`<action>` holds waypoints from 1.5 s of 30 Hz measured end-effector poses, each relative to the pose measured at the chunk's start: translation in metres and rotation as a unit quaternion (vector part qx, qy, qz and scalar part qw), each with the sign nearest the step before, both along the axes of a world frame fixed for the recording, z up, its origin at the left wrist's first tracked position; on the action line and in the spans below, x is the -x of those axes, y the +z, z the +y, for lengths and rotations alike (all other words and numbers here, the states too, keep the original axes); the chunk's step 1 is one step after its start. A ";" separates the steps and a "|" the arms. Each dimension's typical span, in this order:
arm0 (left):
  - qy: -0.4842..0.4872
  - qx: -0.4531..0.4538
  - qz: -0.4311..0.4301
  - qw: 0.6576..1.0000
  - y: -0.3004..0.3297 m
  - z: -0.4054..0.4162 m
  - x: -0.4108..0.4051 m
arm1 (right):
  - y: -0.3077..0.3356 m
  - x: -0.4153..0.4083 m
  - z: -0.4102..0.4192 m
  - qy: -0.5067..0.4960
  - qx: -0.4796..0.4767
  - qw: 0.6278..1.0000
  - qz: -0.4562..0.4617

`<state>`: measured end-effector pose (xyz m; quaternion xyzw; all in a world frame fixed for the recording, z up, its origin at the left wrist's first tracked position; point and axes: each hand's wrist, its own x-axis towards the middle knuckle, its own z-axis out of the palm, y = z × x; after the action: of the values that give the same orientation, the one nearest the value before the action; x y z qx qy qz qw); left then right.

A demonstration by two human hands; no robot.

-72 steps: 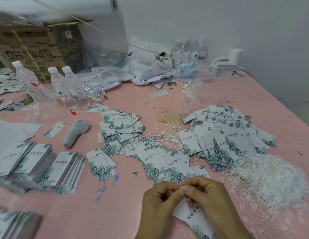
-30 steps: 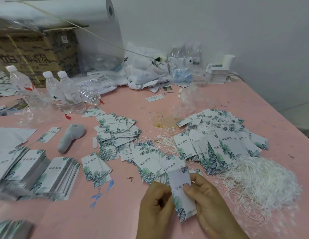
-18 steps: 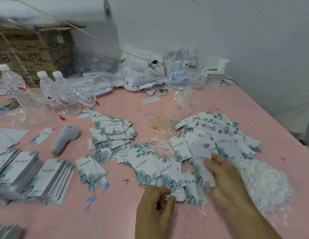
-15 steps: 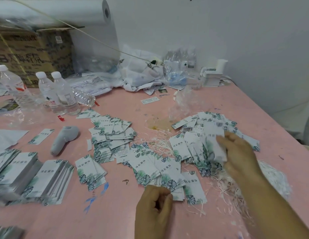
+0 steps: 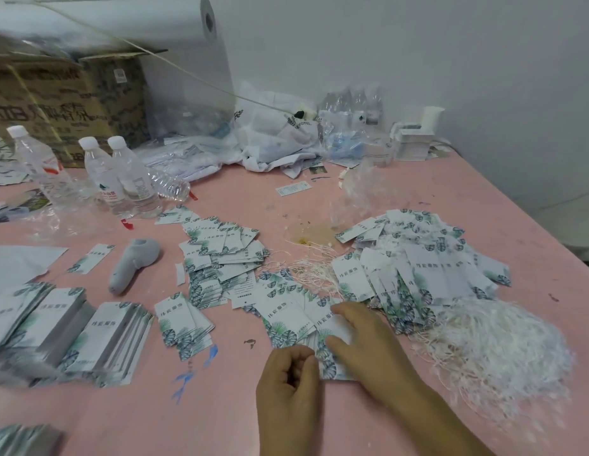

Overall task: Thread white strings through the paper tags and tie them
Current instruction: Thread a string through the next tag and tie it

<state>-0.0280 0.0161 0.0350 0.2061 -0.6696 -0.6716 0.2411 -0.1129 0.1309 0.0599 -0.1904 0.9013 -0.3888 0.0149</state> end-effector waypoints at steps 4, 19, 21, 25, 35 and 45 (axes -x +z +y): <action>0.012 -0.050 -0.002 0.999 0.003 0.002 0.000 | -0.014 0.001 -0.006 -0.054 -0.072 0.995 0.048; -0.007 -0.050 0.007 0.999 0.007 0.005 -0.002 | -0.012 0.012 0.016 -0.108 0.076 0.985 -0.108; -0.006 -0.035 0.003 0.999 0.004 0.003 -0.002 | -0.008 0.013 0.021 -0.099 0.122 0.980 -0.123; -0.033 -0.078 0.022 0.996 0.009 0.002 -0.003 | 0.016 0.004 0.027 -0.039 0.248 0.948 -0.197; 0.017 -0.264 -0.001 0.964 0.007 -0.014 0.000 | 0.008 -0.018 -0.016 -0.035 0.081 0.996 0.001; 0.099 -0.301 0.003 0.948 0.013 -0.014 0.003 | 0.011 0.012 -0.056 -0.049 -0.167 0.985 -0.011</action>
<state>-0.0307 0.0022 0.0484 0.3320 -0.4117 -0.8155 0.2349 -0.1252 0.0745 0.0704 -0.1369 0.9615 -0.2352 0.0379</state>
